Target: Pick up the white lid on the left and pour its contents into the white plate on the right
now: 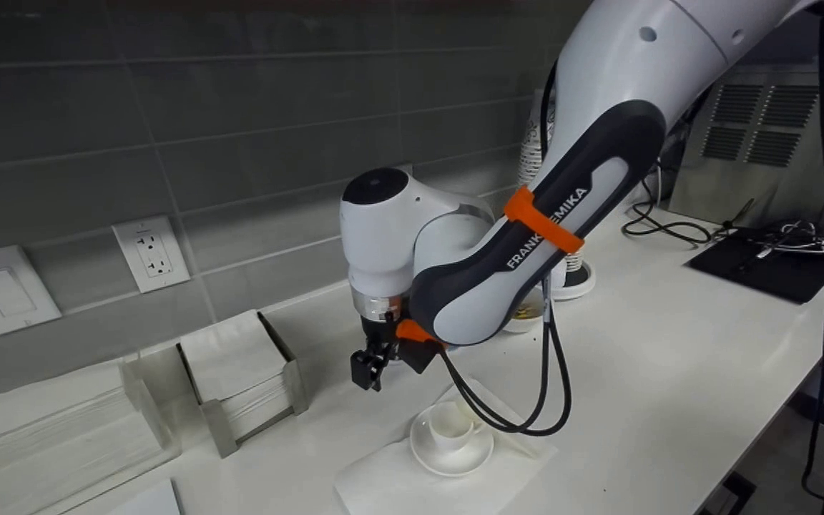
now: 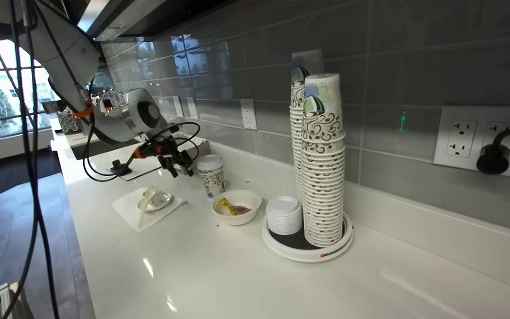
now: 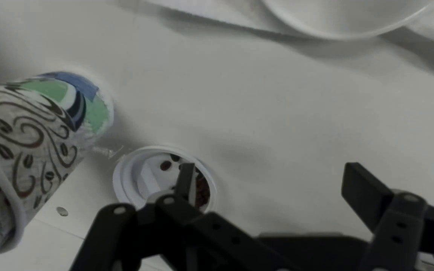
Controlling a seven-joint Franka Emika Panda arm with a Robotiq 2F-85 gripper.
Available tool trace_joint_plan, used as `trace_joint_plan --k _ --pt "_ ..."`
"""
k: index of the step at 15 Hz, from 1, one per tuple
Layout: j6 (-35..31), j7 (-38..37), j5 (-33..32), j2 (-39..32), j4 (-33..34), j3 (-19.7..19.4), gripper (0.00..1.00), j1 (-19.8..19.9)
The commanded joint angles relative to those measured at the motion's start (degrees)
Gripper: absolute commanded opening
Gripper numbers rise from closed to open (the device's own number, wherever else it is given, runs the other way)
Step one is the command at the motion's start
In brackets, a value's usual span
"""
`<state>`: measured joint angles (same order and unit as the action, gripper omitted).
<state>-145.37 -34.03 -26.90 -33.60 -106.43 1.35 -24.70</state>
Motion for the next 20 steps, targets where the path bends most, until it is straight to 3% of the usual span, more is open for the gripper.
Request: trace_joint_plan --k 1,3,7,11,12,13,15,17,20 --pt "2.59 2.77 1.72 -5.21 7.80 -1.58 1.00 -0.98" --pt "3.79 3.63 2.81 -6.99 10.50 -1.83 1.00 -0.71" --pt "5.69 4.32 3.52 -10.01 14.59 -2.82 0.69 -0.79" --pt "6.68 4.34 3.71 -12.16 17.35 -3.49 0.55 -0.90" --pt "6.81 4.27 3.67 -12.60 17.90 -3.66 0.45 -0.98" --pt "6.93 4.33 3.76 -12.96 18.40 -3.72 0.44 -0.97" --pt "7.56 4.13 3.74 -13.58 19.26 -3.98 0.26 -1.16" --pt "8.57 3.79 3.71 -13.97 20.08 -4.20 0.14 -1.39" --pt "10.17 3.25 3.66 -14.39 21.17 -4.47 0.06 -1.70"
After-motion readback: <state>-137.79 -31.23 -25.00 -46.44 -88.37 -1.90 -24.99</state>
